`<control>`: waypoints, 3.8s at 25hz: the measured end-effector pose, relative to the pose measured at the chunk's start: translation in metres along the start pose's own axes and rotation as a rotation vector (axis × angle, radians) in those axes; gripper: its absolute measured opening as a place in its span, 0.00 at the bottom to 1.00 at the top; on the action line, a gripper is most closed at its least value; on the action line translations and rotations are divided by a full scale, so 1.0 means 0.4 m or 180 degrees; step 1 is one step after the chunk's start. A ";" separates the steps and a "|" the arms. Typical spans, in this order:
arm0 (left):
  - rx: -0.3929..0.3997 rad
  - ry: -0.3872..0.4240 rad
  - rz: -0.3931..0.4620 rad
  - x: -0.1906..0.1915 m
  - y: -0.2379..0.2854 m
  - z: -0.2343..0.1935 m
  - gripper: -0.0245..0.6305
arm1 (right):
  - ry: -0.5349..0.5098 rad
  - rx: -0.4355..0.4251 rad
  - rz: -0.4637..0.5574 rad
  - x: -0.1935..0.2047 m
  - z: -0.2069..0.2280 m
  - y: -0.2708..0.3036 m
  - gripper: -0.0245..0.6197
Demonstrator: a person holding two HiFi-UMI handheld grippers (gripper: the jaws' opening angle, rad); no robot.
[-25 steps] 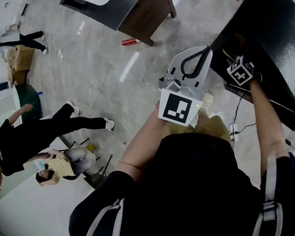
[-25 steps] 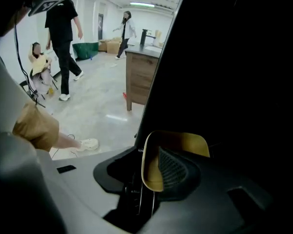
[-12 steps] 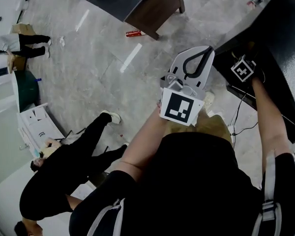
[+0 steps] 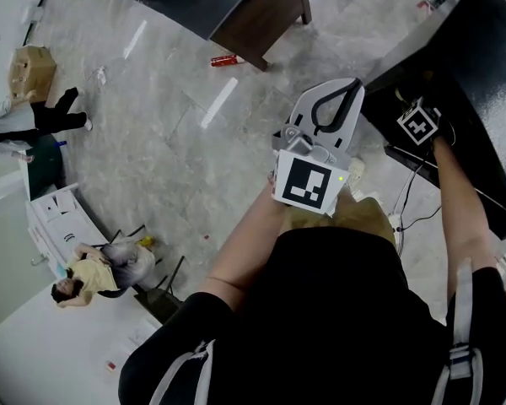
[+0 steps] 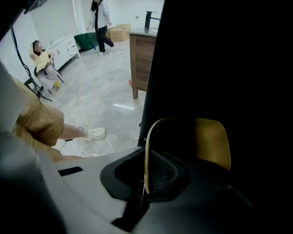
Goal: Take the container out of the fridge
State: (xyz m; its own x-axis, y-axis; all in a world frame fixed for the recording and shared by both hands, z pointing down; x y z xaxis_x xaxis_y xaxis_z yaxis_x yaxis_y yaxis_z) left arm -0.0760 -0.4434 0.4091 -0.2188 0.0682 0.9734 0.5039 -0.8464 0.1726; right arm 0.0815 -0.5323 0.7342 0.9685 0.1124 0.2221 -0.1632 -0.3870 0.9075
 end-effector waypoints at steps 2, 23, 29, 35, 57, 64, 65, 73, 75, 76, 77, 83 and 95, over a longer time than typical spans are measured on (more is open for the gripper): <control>0.0026 0.0012 0.0026 -0.011 -0.002 0.002 0.07 | 0.0043 0.0014 0.0037 -0.006 -0.004 -0.022 0.10; 0.0728 0.0298 0.0495 -0.114 -0.140 0.067 0.07 | 0.1201 0.0278 0.0891 -0.151 -0.197 -0.402 0.10; 0.1022 0.0364 0.0652 -0.136 -0.161 0.105 0.07 | 0.1903 0.0524 0.1378 -0.193 -0.224 -0.557 0.10; 0.1215 0.0380 0.0787 -0.183 -0.159 0.154 0.07 | 0.2296 0.0788 0.1834 -0.204 -0.238 -0.728 0.10; 0.1198 0.0444 0.0991 -0.397 -0.139 0.501 0.07 | 0.2434 0.1496 0.3244 0.022 -0.197 -1.208 0.10; 0.1080 0.0367 0.1009 -0.408 -0.151 0.620 0.07 | 0.2400 0.1632 0.3525 0.129 -0.238 -1.294 0.10; 0.1074 0.0347 0.1014 -0.407 -0.152 0.637 0.07 | 0.2416 0.1638 0.3561 0.141 -0.244 -1.300 0.10; 0.1148 0.0458 0.1018 -0.438 -0.148 0.721 0.07 | 0.2347 0.1842 0.3621 0.196 -0.262 -1.346 0.10; 0.1132 0.0441 0.1029 -0.447 -0.150 0.725 0.07 | 0.2359 0.1853 0.3649 0.204 -0.264 -1.358 0.10; 0.1132 0.0469 0.1023 -0.449 -0.150 0.728 0.07 | 0.2363 0.1868 0.3656 0.209 -0.263 -1.360 0.10; 0.1134 0.0497 0.1019 -0.450 -0.151 0.731 0.07 | 0.2372 0.1896 0.3656 0.215 -0.262 -1.361 0.10; 0.1132 0.0501 0.1043 -0.445 -0.159 0.746 0.07 | 0.2391 0.2065 0.3645 0.232 -0.260 -1.365 0.10; 0.1218 0.0431 0.1061 -0.442 -0.144 0.768 0.07 | 0.2453 0.2167 0.3604 0.252 -0.253 -1.371 0.10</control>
State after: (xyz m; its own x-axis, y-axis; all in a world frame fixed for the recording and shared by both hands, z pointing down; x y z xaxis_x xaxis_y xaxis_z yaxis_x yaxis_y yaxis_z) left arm 0.1902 -0.2443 0.2734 -0.0879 -0.2622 0.9610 0.8282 -0.5552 -0.0758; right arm 0.2497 -0.2160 0.2948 0.0329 -0.1719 0.9846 -0.4037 -0.9035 -0.1443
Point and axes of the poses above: the fingertips, and each gripper's own axes: y forward along the fingers, z to its right, x out of its underside, the point moved 1 cm from there along -y, backward along the fingers, and after that the axes turned 13 degrees about x, right-handed, at the moved point
